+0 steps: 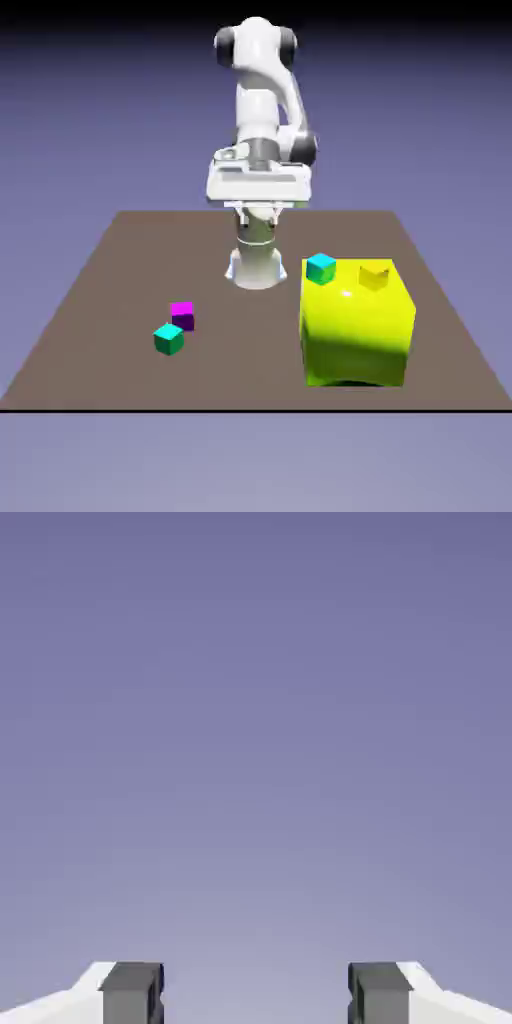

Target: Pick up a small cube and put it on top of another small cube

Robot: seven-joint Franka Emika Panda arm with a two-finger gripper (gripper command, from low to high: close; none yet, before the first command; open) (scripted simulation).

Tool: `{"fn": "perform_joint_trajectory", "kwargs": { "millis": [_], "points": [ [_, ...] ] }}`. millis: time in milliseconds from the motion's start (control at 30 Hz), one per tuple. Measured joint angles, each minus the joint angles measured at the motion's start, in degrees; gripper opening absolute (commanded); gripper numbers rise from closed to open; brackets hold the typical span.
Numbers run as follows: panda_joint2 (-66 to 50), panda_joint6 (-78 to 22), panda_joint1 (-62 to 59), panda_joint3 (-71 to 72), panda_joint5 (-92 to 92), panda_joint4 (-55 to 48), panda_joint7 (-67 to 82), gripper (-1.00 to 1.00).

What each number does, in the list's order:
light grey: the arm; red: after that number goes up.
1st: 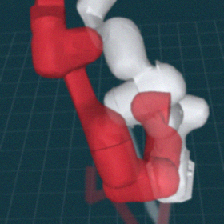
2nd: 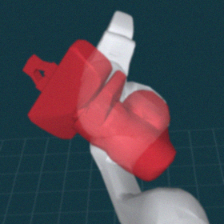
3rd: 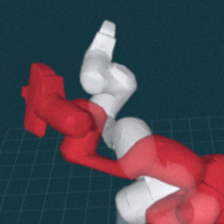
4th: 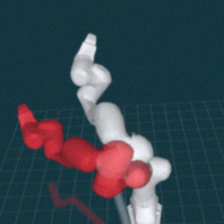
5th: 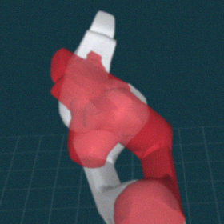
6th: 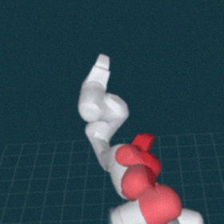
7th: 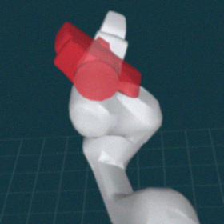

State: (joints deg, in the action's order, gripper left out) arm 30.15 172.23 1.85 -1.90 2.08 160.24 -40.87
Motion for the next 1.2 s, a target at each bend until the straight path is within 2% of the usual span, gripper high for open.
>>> {"fn": "perform_joint_trajectory", "kwargs": {
  "millis": [767,833,1000,1033,1100,1200],
  "points": [
    [-47.8,-33.9,22.2,-36.3,39.6,-14.5,30.3,0.0],
    [-48.5,-34.4,22.5,-36.8,40.2,-14.7,30.7,0.0],
    [-58.8,-24.3,18.3,-36.0,41.7,-15.7,28.5,0.0],
    [-60.2,-23.0,17.7,-35.9,41.9,-15.8,28.2,-1.0],
    [-60.2,-23.0,17.7,-35.9,41.9,-15.8,28.2,-1.0],
    [-54.0,-29.0,20.3,-36.4,40.9,-15.2,29.6,-1.0]
  ]
}}
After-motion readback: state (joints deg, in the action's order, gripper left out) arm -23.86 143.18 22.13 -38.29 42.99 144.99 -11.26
